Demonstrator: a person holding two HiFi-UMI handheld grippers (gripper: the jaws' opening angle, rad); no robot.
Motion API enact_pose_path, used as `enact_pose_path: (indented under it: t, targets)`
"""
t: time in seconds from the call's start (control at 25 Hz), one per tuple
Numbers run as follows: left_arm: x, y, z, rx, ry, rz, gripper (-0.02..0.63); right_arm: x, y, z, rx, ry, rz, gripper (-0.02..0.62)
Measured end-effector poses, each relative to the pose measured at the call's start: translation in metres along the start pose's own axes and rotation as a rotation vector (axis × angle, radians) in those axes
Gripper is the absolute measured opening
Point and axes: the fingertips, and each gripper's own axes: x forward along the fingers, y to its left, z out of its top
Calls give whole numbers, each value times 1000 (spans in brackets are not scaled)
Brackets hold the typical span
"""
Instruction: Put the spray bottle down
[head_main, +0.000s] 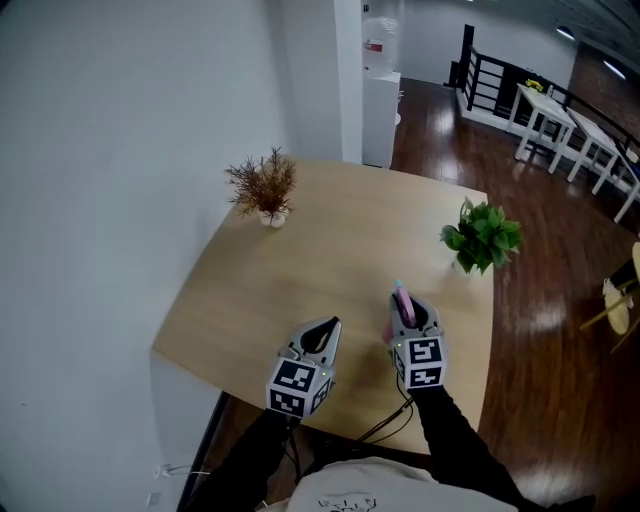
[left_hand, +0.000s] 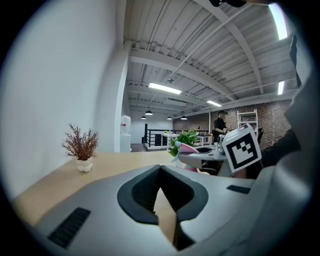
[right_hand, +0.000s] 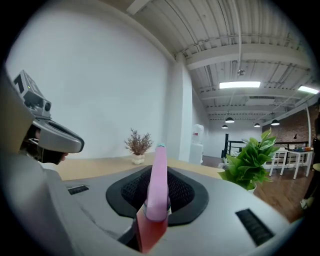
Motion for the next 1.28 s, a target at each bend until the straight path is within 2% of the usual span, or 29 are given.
enact_pose_path:
  t: [0.48,1.12,1.16,1.2,1.24,1.28]
  targets:
    - [12,16,-8,-17,27,12,5,54,4,-40,2,33,-13,61]
    - [5,20,-9,-21,31,17,5,57,9,-39,22,17,-8,66]
    - [5,19,-9,-19,31,16,5,56,10,-39,33,8,-3,102]
    - [4,19,-9,-18,30,16,5,56,10,-38,44,1,5,173]
    - [4,19,-8,-16,30,16,5,55,11,-38,50,-2,12,204]
    - [3,19,-8,-15,30,17,5,55,12,-37,51,-1,18,204]
